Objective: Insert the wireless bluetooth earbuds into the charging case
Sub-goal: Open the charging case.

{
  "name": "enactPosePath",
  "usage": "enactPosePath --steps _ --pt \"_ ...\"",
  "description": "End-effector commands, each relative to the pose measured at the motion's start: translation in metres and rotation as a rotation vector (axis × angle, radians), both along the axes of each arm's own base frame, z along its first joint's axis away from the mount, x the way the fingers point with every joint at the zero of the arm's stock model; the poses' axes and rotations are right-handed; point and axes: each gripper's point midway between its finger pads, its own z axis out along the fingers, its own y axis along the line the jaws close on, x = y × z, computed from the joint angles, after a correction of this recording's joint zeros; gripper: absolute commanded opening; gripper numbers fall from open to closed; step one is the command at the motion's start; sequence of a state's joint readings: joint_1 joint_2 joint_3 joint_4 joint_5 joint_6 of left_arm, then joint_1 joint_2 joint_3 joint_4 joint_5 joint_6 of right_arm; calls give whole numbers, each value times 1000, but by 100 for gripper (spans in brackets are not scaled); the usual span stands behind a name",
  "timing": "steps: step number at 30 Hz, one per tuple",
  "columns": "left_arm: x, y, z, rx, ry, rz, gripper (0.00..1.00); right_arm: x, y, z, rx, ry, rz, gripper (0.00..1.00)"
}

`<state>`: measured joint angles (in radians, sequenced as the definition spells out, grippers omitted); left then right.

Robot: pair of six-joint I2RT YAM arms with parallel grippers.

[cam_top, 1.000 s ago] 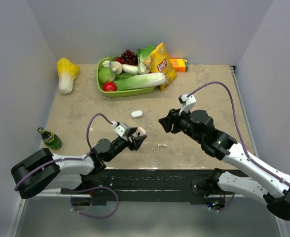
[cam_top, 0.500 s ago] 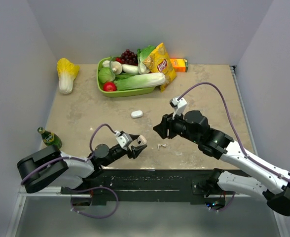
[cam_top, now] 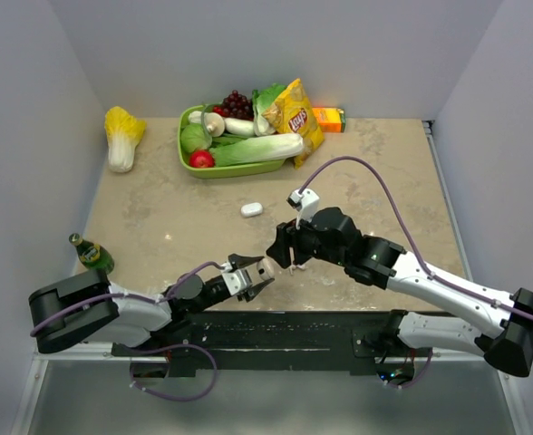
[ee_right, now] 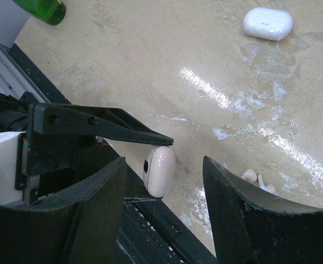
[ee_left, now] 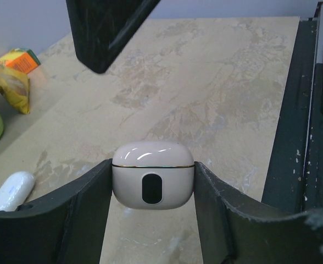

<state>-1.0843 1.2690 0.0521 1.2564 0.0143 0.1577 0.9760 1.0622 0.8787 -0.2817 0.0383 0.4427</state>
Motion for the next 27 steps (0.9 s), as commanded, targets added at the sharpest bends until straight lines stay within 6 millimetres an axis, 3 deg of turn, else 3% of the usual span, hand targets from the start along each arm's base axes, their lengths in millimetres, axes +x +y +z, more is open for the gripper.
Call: enactPosePath --steps 1,10,17,25,27 --pt "-20 30 167 -565 -363 4 0 1 9 13 43 -13 -3 61" --pt "-20 28 176 -561 -377 9 0 1 14 -8 -7 13 8 62" --pt "-21 29 178 -564 -375 11 0 7 6 -21 -55 11 -38 61" --pt "-22 32 180 -569 -374 12 0 6 3 -23 -59 16 -42 61" --pt "-17 32 177 -557 -363 37 0 1 8 -16 -18 15 -12 61"
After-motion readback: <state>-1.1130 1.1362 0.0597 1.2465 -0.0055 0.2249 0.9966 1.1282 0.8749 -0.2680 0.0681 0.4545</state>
